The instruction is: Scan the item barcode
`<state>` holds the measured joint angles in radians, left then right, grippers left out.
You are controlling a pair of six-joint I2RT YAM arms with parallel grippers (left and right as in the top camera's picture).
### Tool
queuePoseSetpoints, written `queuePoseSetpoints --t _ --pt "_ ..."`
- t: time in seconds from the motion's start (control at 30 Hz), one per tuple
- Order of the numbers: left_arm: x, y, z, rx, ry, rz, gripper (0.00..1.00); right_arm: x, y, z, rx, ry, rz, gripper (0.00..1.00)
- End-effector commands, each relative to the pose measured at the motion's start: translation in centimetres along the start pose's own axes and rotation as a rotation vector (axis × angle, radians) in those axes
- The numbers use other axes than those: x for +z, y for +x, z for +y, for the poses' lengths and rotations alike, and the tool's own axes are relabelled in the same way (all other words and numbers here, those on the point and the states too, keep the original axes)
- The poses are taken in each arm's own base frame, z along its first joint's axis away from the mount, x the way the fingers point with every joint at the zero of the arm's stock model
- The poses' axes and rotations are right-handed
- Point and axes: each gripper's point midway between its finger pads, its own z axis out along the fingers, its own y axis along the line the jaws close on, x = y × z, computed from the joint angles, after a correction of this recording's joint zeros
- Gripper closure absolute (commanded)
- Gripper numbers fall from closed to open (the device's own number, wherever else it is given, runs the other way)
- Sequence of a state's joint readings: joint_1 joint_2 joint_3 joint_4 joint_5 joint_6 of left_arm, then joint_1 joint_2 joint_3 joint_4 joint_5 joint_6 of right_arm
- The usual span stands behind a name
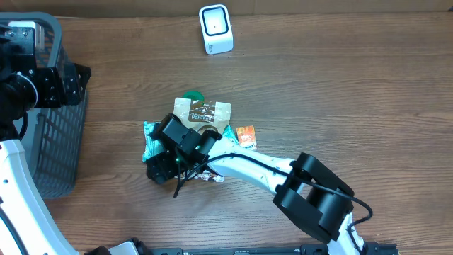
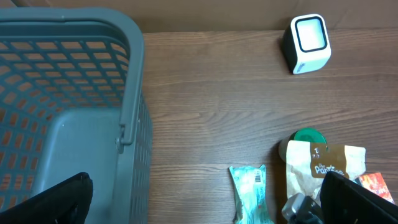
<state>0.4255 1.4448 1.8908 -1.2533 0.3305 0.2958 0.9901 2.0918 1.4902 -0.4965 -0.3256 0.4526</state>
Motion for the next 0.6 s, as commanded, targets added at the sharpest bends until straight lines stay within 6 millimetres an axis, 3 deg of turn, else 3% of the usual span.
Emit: queuePoseSetpoints --t 0.0,0.17,0.33,0.47,0.57 --pt "0.2 0.1 -0.2 0.016 0.018 0.002 0.01 -0.5 -0.4 -1.6 0.008 0.083 -0.015 0.2" --pt "0.2 0.1 -0.2 0.015 0.018 0.002 0.0 -1.5 2.7 -5.5 0.076 0.242 0.1 0.19" --pt "0.2 0.1 -0.2 0.016 0.018 0.002 0.01 -3.6 5.1 -9.7 0.162 0.392 0.203 0.12" --pt "0.2 0.1 -0.2 0.015 0.018 0.002 0.01 -5.7 5.5 -12.2 0.221 0.494 0.215 0.12" --pt "0.2 0.1 -0.2 0.015 0.018 0.002 0.01 -8.0 4.6 -13.7 0.253 0.566 0.166 0.11"
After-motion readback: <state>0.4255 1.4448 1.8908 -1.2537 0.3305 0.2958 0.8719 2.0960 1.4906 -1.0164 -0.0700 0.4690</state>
